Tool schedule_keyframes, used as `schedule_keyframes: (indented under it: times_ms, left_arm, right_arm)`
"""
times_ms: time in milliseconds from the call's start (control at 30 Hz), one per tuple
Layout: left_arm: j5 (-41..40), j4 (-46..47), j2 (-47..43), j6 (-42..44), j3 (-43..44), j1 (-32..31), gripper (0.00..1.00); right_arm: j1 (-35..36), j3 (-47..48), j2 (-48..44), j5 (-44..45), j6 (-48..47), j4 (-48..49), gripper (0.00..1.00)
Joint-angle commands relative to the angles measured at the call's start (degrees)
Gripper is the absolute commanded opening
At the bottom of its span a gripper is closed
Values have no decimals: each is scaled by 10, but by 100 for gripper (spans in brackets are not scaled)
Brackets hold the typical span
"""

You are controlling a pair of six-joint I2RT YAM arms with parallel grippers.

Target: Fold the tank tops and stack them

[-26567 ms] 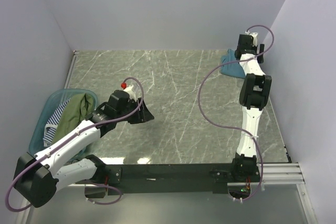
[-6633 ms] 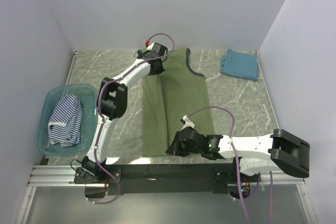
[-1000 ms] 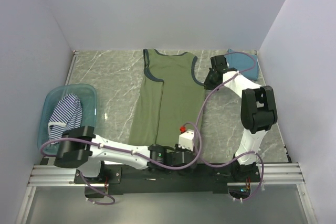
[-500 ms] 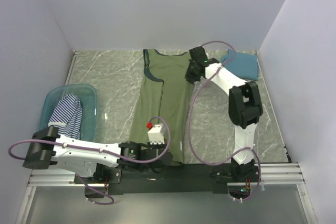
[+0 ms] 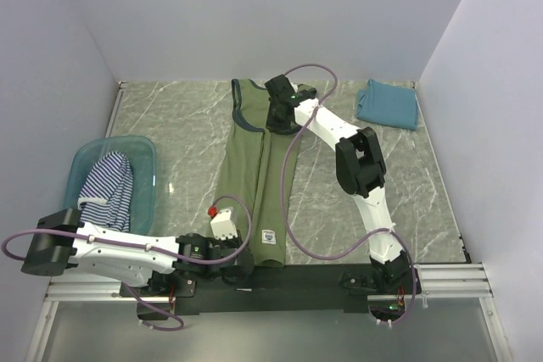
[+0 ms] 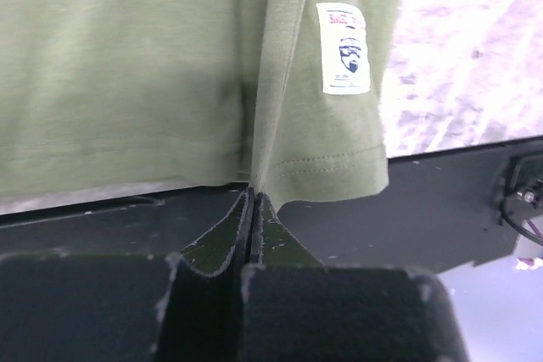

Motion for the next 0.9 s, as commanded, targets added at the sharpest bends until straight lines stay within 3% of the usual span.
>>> schedule_keyframes:
  times_ms: [0, 200, 267, 367, 400, 467, 533, 667, 800, 867]
  left_arm:
    - [9, -15, -12, -23, -9, 1, 1]
    - [11, -14, 4, -23, -12, 2, 1]
    - [9, -16, 7, -22, -12, 2, 1]
    - [-4, -28, -3, -22, -2, 2, 12]
    - [-7, -30, -7, -20, -1, 6, 23]
    - [-11, -39, -22, -15, 2, 12, 35]
    - [-19, -54, -39, -13, 7, 17, 43]
    - [-43, -97, -73, -14, 22, 23, 50]
    - [-56, -162, -108, -27, 28, 79, 56]
    - [-49, -173, -136, -7, 25, 110, 68]
  right_arm:
    - [2, 37, 9, 25, 4, 1, 0]
    - [7, 42, 22, 19, 1, 13, 0]
    - [11, 40, 21, 12, -3, 19, 12]
    - [16, 27, 6, 10, -15, 40, 36]
    - [17, 20, -6, 9, -18, 49, 42]
    - [18, 10, -21, 3, -24, 59, 53]
    - [18, -5, -46, 0, -29, 67, 57]
    - [18, -66, -115, 6, -18, 71, 57]
    - [25, -258, -254, 11, 10, 110, 56]
    - [38, -343, -310, 6, 26, 139, 55]
